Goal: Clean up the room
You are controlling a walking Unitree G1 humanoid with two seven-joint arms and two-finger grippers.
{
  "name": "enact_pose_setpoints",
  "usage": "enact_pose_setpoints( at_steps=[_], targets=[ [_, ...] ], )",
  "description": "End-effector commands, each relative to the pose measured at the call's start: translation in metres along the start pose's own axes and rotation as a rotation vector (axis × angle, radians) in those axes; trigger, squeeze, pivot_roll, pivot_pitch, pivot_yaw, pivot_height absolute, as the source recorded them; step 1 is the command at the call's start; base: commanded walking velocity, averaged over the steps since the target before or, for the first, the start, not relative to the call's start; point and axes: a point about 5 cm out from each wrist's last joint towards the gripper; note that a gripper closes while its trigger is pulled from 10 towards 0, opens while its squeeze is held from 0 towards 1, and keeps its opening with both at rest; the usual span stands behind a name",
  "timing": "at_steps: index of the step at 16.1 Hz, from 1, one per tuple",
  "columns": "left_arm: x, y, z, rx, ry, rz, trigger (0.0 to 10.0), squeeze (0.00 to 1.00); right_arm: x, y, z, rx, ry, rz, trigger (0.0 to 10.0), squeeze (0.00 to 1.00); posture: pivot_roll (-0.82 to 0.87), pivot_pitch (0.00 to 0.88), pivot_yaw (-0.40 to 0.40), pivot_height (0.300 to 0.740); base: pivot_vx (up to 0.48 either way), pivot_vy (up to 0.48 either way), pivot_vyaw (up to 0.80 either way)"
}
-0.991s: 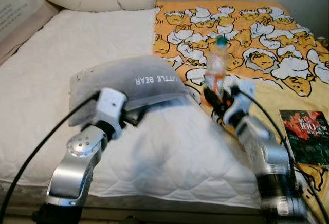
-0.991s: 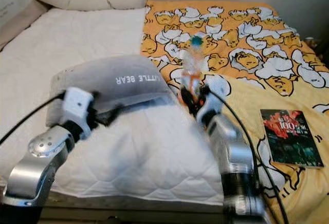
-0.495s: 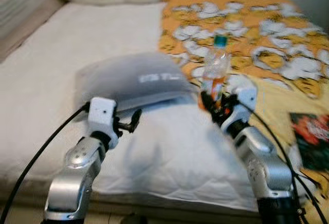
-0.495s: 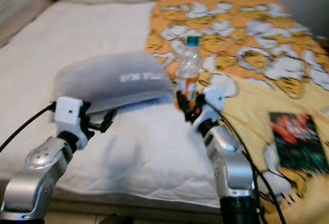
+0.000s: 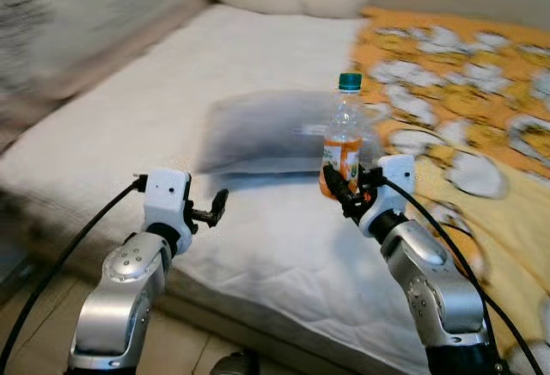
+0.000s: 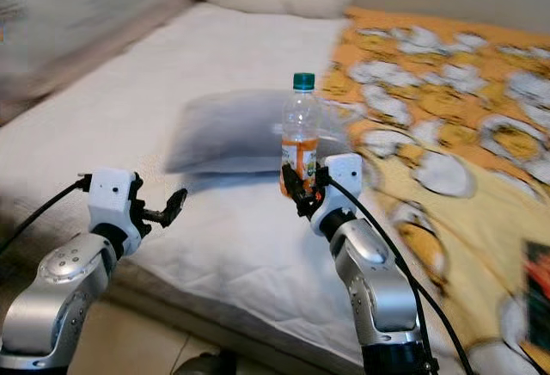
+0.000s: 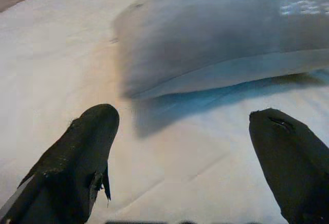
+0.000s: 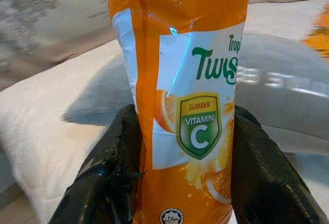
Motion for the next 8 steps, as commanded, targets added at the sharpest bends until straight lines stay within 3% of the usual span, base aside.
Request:
enact_pose_setpoints(
  at_steps=[1, 8],
  targets=[
    [0.0063, 0.0001, 0.0022, 0.004, 0.010, 0.017, 10.0, 0.00, 0.0010, 0.0030, 0.0042, -0.021, 0.018, -0.007, 10.0, 0.00, -0.01, 0.000, 0.032, 0.740, 0.000, 0.000, 0.80],
    [0.0054, 0.0014, 0.0004, 0.080, 0.019, 0.038, 10.0, 0.00, -0.0026, 0.0089, 0.0098, -0.088, 0.024, -0.041, 10.0, 0.00, -0.01, 0.000, 0.033, 0.740, 0.000, 0.000, 0.80]
  ],
)
Point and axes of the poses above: a point about 5 cm out from each wrist's last joint towards the gripper, its own y axis pointing back from the gripper into the wrist, its own x axis along the axis of the wrist's last joint, z = x × y, and after that the axes turned 14 degrees about y, right-handed
